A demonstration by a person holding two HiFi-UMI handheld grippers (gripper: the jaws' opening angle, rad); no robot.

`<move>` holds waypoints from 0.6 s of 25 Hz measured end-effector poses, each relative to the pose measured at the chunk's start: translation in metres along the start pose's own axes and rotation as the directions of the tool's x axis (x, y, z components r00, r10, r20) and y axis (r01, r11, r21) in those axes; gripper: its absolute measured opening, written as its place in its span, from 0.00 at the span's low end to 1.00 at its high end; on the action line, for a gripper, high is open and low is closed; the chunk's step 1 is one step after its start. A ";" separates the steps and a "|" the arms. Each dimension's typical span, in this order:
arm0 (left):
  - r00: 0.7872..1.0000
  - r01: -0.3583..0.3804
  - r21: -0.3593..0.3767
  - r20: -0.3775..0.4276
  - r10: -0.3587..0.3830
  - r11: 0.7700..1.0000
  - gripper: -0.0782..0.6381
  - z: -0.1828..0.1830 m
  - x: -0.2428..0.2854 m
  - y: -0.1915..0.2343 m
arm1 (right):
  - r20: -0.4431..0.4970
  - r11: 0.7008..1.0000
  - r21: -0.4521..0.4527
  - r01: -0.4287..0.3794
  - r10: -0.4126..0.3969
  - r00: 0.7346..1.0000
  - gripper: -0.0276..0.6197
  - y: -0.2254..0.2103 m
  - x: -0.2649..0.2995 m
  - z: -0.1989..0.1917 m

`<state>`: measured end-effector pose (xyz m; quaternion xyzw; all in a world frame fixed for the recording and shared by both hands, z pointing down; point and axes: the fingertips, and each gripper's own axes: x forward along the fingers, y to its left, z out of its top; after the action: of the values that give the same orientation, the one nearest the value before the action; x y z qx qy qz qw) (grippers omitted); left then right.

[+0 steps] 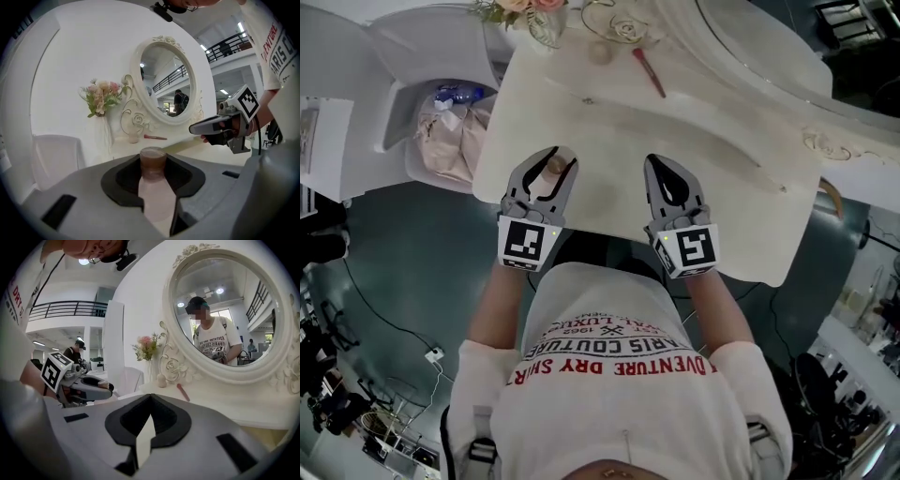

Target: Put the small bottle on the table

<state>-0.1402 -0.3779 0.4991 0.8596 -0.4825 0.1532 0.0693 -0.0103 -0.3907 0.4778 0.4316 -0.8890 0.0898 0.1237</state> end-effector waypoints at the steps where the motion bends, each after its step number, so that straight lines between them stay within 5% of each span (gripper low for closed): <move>1: 1.000 0.005 0.002 -0.006 -0.005 1.000 0.31 -0.006 0.005 0.004 | -0.007 1.000 0.001 0.000 0.000 1.000 0.04 -0.001 0.006 -0.003; 15: 0.997 0.046 -0.039 -0.061 -0.048 0.998 0.31 -0.055 0.051 0.029 | -0.096 1.000 0.026 -0.017 0.020 0.995 0.04 0.000 0.054 -0.033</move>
<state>-0.1511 -0.4196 0.5670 0.8642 -0.4624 0.1689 0.1040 -0.0379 -0.4220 0.5255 0.4200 -0.8848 0.1226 0.1602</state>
